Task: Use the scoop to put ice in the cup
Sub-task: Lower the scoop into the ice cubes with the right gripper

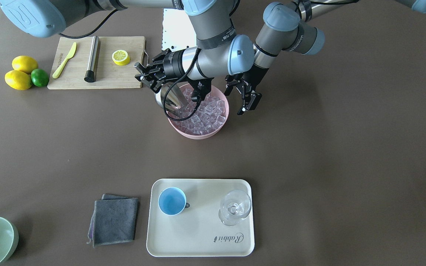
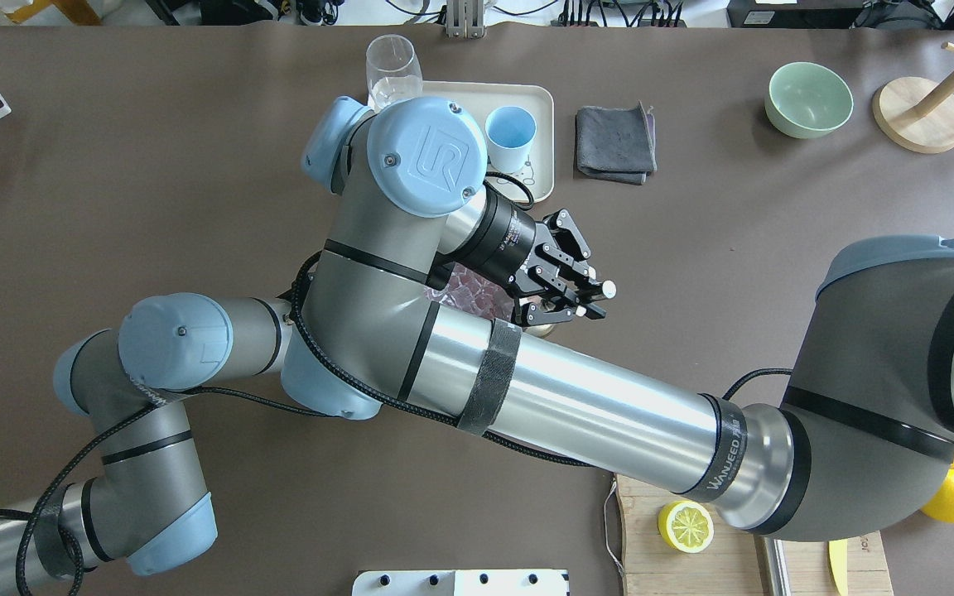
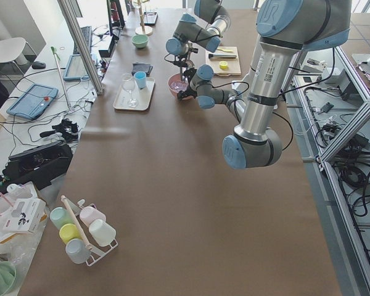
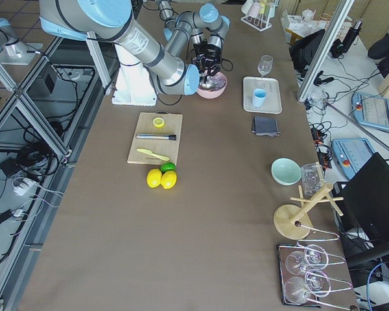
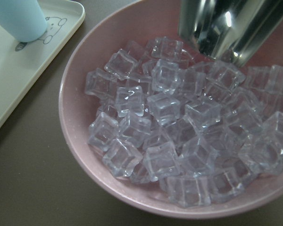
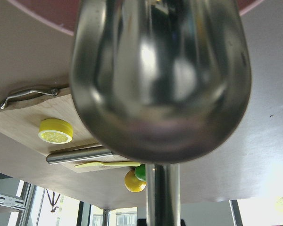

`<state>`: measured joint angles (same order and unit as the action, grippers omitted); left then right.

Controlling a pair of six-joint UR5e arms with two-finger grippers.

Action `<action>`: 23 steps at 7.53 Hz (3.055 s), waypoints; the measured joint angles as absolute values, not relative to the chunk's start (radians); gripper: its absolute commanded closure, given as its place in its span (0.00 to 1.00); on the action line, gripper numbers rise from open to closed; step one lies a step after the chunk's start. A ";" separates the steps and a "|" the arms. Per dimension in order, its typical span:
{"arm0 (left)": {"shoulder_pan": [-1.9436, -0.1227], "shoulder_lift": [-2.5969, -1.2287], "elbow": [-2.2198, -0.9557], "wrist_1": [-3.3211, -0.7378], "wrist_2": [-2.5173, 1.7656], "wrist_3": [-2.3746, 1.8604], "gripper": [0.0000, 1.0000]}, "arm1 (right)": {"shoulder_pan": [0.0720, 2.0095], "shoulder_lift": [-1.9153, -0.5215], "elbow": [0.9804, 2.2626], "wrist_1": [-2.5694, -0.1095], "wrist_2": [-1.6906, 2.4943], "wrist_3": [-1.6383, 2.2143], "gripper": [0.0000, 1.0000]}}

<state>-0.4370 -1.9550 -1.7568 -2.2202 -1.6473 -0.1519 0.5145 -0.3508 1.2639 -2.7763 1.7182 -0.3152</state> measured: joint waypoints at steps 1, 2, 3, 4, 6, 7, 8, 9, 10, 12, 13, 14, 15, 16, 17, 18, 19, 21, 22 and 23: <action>-0.437 -1.955 -1.756 -2.221 -1.645 -0.152 0.02 | 0.513 -0.354 1.259 -2.750 1.719 -0.311 1.00; -0.437 -1.956 -1.755 -2.221 -1.643 -0.152 0.02 | 0.504 -0.362 1.258 -2.723 1.719 -0.307 1.00; -0.437 -1.956 -1.754 -2.221 -1.643 -0.152 0.02 | 0.495 -0.372 1.265 -2.701 1.718 -0.304 1.00; -0.437 -1.956 -1.753 -2.221 -1.644 -0.152 0.02 | 0.488 -0.389 1.285 -2.680 1.719 -0.302 1.00; -0.437 -1.956 -1.751 -2.223 -1.644 -0.152 0.02 | 0.481 -0.447 1.373 -2.643 1.720 -0.301 1.00; -0.436 -1.957 -1.751 -2.224 -1.644 -0.152 0.02 | 0.481 -0.478 1.429 -2.634 1.720 -0.301 1.00; -0.435 -1.959 -1.750 -2.224 -1.643 -0.151 0.02 | 0.480 -0.516 1.490 -2.615 1.719 -0.301 1.00; -0.435 -1.960 -1.749 -2.224 -1.642 -0.151 0.02 | 0.480 -0.549 1.538 -2.592 1.718 -0.302 1.00; -0.434 -1.960 -1.749 -2.223 -1.642 -0.152 0.02 | 0.480 -0.580 1.580 -2.562 1.716 -0.302 1.00; -0.434 -1.959 -1.749 -2.224 -1.641 -0.152 0.02 | 0.480 -0.638 1.637 -2.480 1.706 -0.303 1.00; -0.434 -1.960 -1.749 -2.224 -1.641 -0.152 0.02 | 0.480 -0.653 1.649 -2.451 1.706 -0.305 1.00; -0.434 -1.959 -1.750 -2.224 -1.641 -0.152 0.02 | 0.480 -0.668 1.663 -2.421 1.705 -0.308 1.00; -0.434 -1.959 -1.750 -2.224 -1.641 -0.152 0.02 | 0.480 -0.682 1.679 -2.386 1.705 -0.313 1.00; -0.434 -1.959 -1.750 -2.224 -1.642 -0.152 0.02 | 0.480 -0.704 1.698 -2.342 1.706 -0.316 1.00; -0.434 -1.959 -1.751 -2.224 -1.643 -0.152 0.02 | 0.480 -0.735 1.723 -2.288 1.705 -0.319 1.00; -0.434 -1.959 -1.752 -2.223 -1.644 -0.152 0.02 | 0.480 -0.766 1.743 -2.235 1.703 -0.321 1.00; -0.435 -1.960 -1.753 -2.222 -1.645 -0.152 0.02 | 0.480 -0.790 1.753 -2.194 1.701 -0.322 1.00; -0.435 -1.961 -1.755 -2.219 -1.646 -0.152 0.02 | 0.480 -0.830 1.770 -2.116 1.702 -0.344 1.00; -0.436 -1.961 -1.756 -2.219 -1.646 -0.152 0.02 | 0.480 -0.845 1.774 -2.082 1.703 -0.356 1.00; -0.436 -1.961 -1.756 -2.218 -1.646 -0.152 0.02 | 0.480 -0.856 1.775 -2.047 1.705 -0.367 1.00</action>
<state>-0.4356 -1.9607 -1.7562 -2.2183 -1.6460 -0.1519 0.4802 -0.8557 1.7755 -2.0470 1.7053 -0.3674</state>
